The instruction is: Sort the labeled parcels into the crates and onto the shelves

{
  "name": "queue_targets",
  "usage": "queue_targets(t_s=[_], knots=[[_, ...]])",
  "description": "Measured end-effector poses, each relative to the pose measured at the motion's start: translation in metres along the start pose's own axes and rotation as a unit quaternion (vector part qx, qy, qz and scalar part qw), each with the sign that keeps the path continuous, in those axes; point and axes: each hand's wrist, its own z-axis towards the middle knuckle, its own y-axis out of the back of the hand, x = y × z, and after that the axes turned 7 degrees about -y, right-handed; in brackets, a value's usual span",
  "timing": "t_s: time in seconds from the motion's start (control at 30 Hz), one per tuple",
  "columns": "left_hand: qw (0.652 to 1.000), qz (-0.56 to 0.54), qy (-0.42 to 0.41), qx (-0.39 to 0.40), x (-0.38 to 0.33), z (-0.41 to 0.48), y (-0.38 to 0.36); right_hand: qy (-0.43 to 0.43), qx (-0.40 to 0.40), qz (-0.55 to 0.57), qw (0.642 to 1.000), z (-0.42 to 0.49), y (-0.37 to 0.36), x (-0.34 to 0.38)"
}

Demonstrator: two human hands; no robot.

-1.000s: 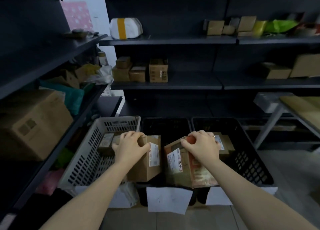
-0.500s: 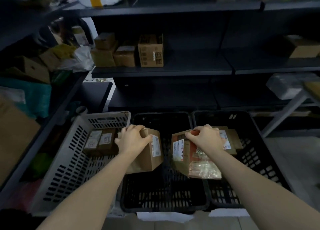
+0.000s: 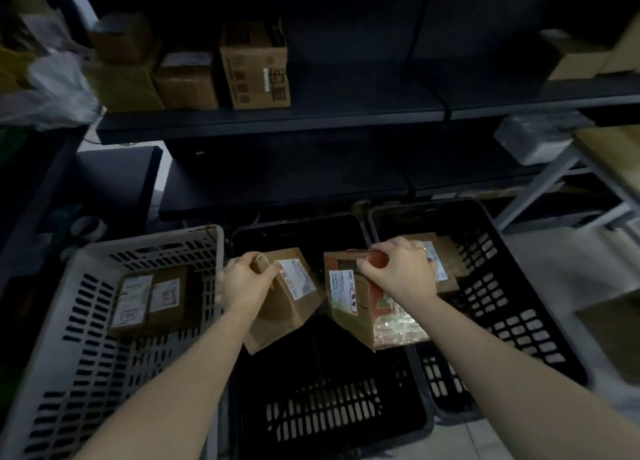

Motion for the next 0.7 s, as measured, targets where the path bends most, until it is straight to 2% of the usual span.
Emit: queue_targets(t_s=[0.17,0.43,0.53,0.63,0.7], knots=[[1.000,-0.001,-0.022,-0.014,-0.007,0.012,0.007,-0.002,-0.015,0.019,1.000,0.011,0.010,0.003],[0.996,0.014,-0.045,-0.081,-0.026,0.006,0.003,-0.011,-0.020,0.078,0.997,0.023,0.030,-0.003],[0.992,-0.060,0.023,-0.110,-0.029,0.001,-0.007,-0.030,-0.052,0.122,0.991,0.028,0.042,-0.013],[0.959,-0.213,0.106,-0.152,-0.030,-0.006,-0.025,-0.092,-0.078,0.233,0.965,0.039,0.054,-0.036],[0.938,-0.269,0.158,-0.150,-0.035,-0.011,-0.044,-0.131,-0.096,0.303,0.939,0.042,0.062,-0.053]])
